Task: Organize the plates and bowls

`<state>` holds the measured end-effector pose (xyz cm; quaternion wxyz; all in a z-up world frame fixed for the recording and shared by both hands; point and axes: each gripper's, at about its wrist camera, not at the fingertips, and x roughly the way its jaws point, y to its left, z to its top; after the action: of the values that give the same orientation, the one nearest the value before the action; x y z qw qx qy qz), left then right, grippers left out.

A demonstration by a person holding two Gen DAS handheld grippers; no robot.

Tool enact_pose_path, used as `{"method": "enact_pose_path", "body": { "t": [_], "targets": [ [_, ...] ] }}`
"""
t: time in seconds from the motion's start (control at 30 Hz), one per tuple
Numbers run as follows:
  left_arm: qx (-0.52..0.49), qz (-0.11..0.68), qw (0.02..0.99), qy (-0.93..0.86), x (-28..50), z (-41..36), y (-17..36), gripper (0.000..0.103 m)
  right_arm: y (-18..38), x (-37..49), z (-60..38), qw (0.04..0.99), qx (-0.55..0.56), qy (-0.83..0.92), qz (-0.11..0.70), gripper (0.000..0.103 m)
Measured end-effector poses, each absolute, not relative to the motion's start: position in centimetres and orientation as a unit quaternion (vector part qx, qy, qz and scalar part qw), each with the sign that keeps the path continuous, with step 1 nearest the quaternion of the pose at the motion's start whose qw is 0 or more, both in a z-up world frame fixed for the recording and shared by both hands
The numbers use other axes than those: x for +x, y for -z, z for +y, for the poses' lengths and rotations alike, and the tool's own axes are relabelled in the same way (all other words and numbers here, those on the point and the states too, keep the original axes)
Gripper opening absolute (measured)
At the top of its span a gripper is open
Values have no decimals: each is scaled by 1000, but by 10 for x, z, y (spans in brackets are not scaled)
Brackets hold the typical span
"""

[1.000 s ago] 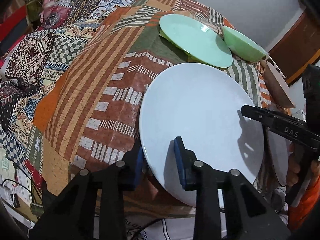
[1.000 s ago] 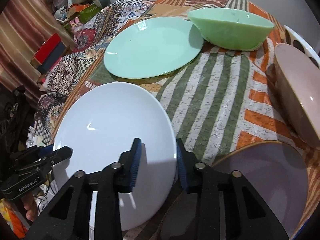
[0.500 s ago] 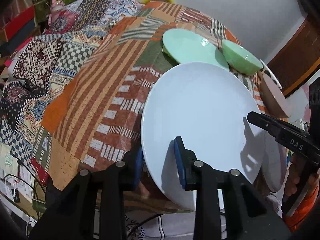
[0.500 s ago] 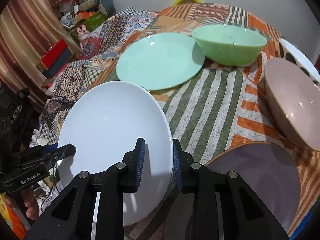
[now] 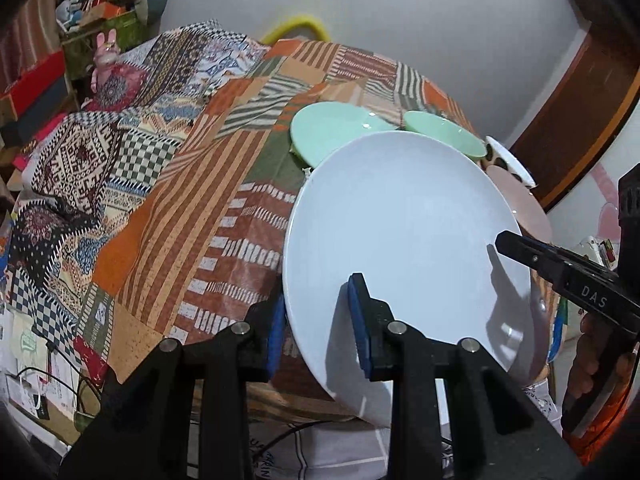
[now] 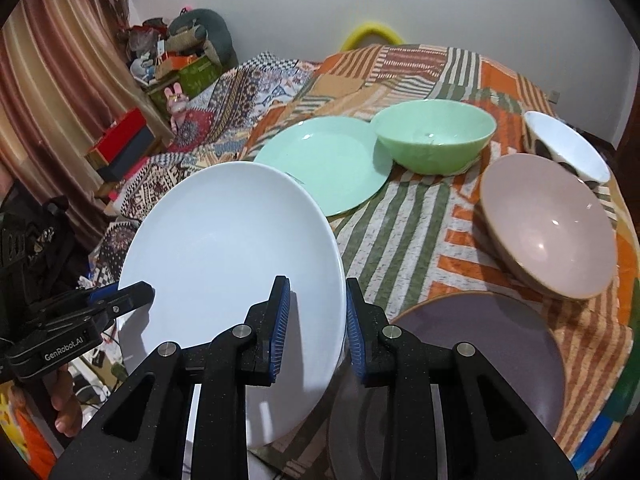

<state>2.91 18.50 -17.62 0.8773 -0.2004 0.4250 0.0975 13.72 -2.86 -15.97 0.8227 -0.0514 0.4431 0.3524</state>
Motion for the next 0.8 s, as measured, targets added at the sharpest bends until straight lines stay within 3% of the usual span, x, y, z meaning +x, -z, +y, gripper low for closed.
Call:
{"method": "enact_pose_path", "body": {
  "t": [0.8],
  "targets": [
    [-144,413,898,-40,40,101,139,30,133,120,-117,857,3,-310,411,25]
  ]
}}
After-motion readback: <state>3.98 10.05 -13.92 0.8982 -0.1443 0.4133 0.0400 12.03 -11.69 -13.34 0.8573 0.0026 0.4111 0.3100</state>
